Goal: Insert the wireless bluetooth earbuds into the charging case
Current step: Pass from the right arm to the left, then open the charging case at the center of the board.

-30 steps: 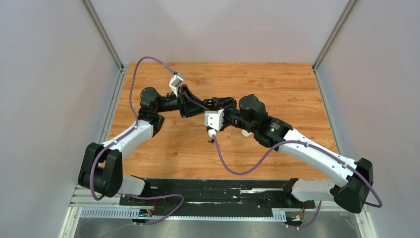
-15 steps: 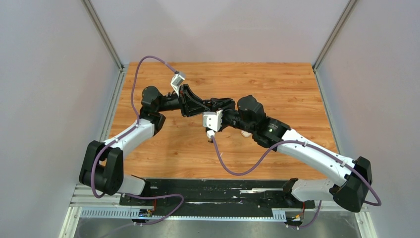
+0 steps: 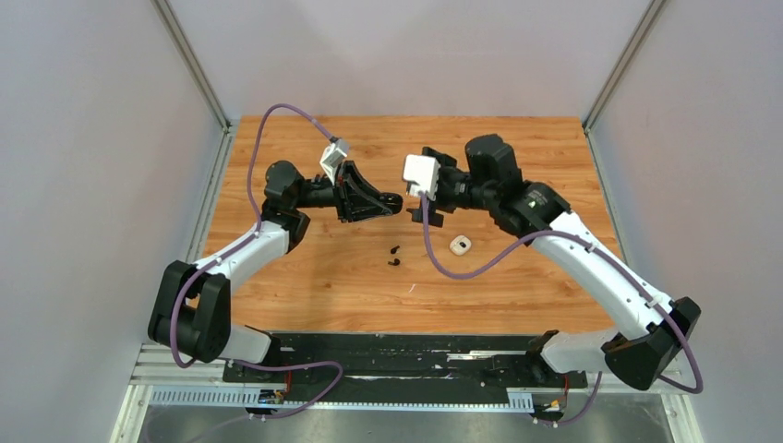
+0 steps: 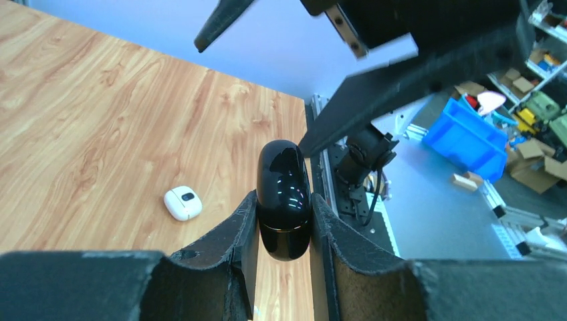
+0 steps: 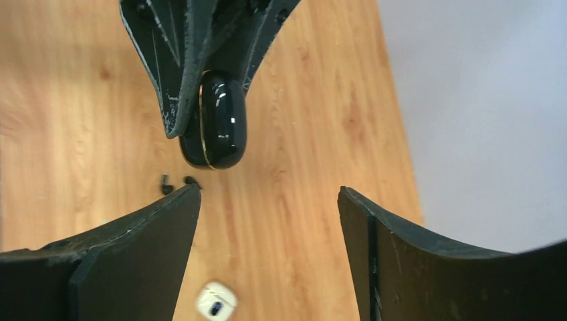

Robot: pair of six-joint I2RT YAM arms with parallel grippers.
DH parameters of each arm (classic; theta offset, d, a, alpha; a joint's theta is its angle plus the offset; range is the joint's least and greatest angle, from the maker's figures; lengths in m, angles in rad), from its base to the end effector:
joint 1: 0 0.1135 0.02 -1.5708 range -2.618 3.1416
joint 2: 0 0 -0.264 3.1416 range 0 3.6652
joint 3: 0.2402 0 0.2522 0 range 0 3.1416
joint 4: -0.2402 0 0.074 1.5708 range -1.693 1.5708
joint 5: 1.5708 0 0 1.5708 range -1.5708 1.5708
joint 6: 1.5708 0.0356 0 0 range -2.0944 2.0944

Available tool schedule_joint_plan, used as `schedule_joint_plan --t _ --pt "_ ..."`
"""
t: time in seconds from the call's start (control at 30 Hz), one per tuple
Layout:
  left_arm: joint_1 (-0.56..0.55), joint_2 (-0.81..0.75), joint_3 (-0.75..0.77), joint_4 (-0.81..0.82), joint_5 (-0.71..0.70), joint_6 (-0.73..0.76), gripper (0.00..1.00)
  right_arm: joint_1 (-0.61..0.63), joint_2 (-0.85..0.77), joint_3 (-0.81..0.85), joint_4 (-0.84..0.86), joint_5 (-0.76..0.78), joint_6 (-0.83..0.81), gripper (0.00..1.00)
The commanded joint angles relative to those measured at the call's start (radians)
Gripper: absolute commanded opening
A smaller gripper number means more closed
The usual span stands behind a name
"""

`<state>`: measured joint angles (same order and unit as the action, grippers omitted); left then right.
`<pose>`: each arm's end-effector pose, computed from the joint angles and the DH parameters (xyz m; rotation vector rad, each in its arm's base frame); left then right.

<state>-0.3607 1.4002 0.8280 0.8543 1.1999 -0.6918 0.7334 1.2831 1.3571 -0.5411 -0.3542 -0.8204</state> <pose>0.2662 -0.1359 0.3157 0.9195 1.4251 -1.5802 0.2004 0.1972 0.3962 -1.5654 1.2767 0.3053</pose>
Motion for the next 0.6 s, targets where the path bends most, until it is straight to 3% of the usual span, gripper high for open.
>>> schedule_joint_plan --t 0.0,0.13,0.2,0.37,0.43,0.57 --pt "-0.006 -0.034 -0.002 0.043 0.073 0.108 0.0 -0.06 0.08 0.138 -0.253 -0.272 0.258 0.79" --pt "-0.006 -0.068 -0.009 -0.031 0.103 0.225 0.0 -0.08 0.144 0.168 -0.255 -0.415 0.385 0.79" --pt "-0.007 -0.097 -0.005 -0.145 0.1 0.336 0.0 -0.082 0.177 0.188 -0.256 -0.456 0.411 0.79" --pt "-0.025 -0.157 0.099 -0.774 0.062 0.874 0.0 -0.1 0.222 0.209 -0.224 -0.495 0.458 0.77" --pt "-0.031 -0.16 0.132 -0.909 0.061 0.988 0.0 -0.113 0.229 0.204 -0.199 -0.507 0.496 0.75" --pt "-0.034 -0.172 0.138 -0.946 0.055 1.036 0.0 -0.135 0.236 0.193 -0.173 -0.519 0.539 0.72"
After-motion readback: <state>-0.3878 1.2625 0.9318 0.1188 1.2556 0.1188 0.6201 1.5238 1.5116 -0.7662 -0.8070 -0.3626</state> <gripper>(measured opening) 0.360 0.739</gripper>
